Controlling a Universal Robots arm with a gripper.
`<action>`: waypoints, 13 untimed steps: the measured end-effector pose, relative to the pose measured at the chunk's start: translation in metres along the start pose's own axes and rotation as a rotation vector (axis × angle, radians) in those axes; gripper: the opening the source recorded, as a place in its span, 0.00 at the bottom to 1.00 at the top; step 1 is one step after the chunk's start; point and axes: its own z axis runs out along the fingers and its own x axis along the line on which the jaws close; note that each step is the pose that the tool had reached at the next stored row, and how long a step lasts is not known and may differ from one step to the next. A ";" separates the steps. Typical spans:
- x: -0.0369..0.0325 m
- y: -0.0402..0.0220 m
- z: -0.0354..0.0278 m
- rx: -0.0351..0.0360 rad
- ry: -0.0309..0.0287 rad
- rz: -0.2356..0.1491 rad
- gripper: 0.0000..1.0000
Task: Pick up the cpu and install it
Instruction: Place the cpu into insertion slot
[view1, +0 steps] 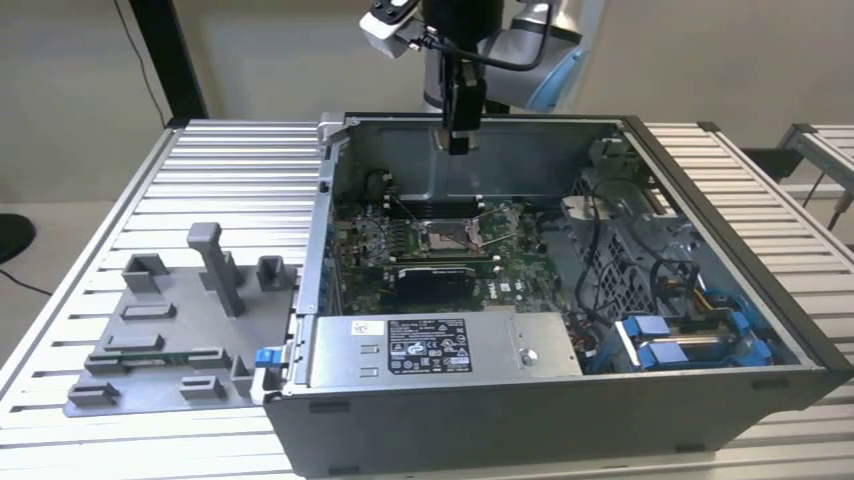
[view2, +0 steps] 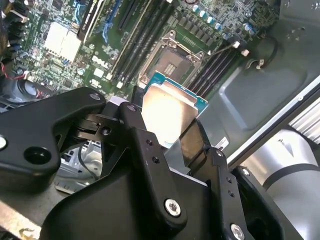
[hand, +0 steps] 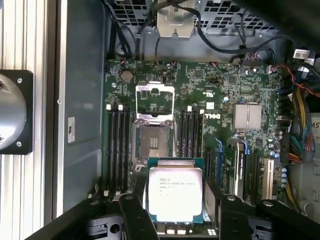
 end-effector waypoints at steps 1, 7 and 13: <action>0.0001 0.0009 0.0004 0.0000 -0.0001 0.003 0.00; 0.0007 0.0047 0.0014 -0.0001 -0.0003 0.010 0.00; 0.0008 0.0050 0.0017 -0.0001 -0.0004 0.010 0.00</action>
